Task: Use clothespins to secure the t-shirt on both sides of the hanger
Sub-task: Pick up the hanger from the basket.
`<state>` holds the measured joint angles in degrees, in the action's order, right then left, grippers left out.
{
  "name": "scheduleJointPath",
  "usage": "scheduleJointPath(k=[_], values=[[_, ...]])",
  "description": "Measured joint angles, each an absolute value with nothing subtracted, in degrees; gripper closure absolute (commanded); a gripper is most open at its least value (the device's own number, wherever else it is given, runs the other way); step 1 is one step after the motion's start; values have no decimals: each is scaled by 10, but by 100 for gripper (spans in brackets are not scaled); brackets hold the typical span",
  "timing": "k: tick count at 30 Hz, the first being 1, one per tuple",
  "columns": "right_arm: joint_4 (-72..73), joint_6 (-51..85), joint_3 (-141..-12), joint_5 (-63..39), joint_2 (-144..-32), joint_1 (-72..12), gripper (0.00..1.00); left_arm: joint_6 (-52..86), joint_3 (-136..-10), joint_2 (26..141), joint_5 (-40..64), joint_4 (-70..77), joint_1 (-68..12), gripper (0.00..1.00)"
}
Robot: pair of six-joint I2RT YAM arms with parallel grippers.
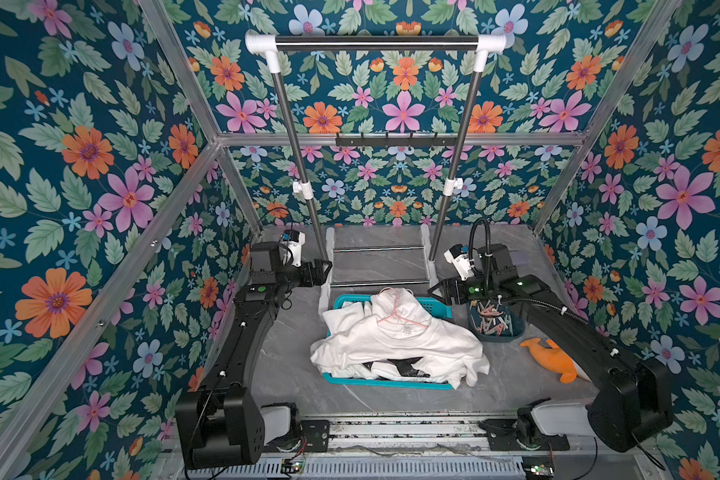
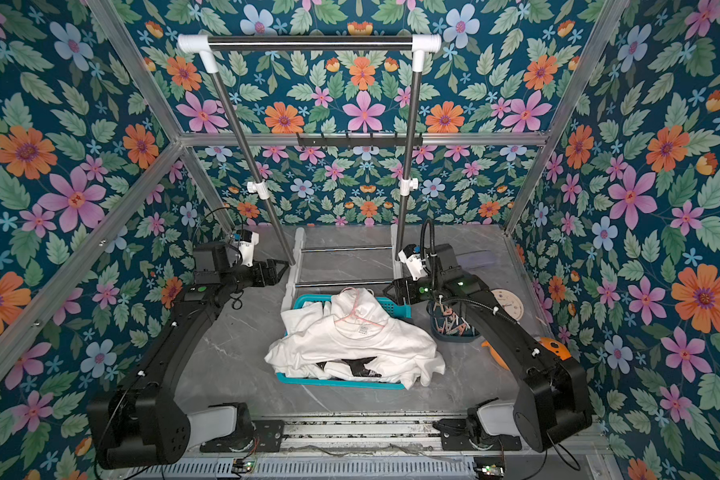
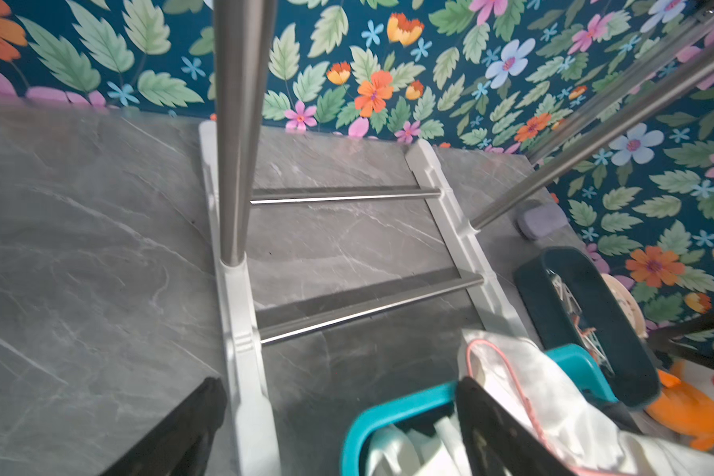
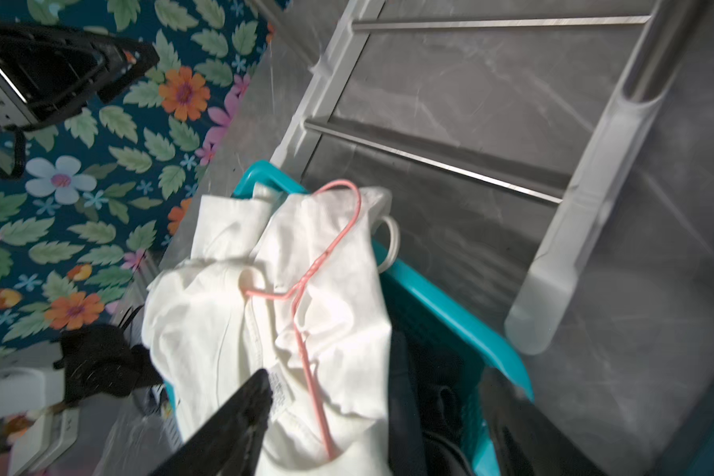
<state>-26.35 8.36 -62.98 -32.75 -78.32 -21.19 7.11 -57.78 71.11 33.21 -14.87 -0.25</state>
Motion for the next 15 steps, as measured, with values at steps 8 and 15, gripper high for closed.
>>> scheduleJointPath(k=[8, 15], values=[[-346, 57, -652, -416, -799, -249, 45, 92, -545, 690, 384, -158, -6, 10], [-350, 46, -674, -451, -844, -268, 51, 105, -527, 699, 404, -150, -18, 10]])
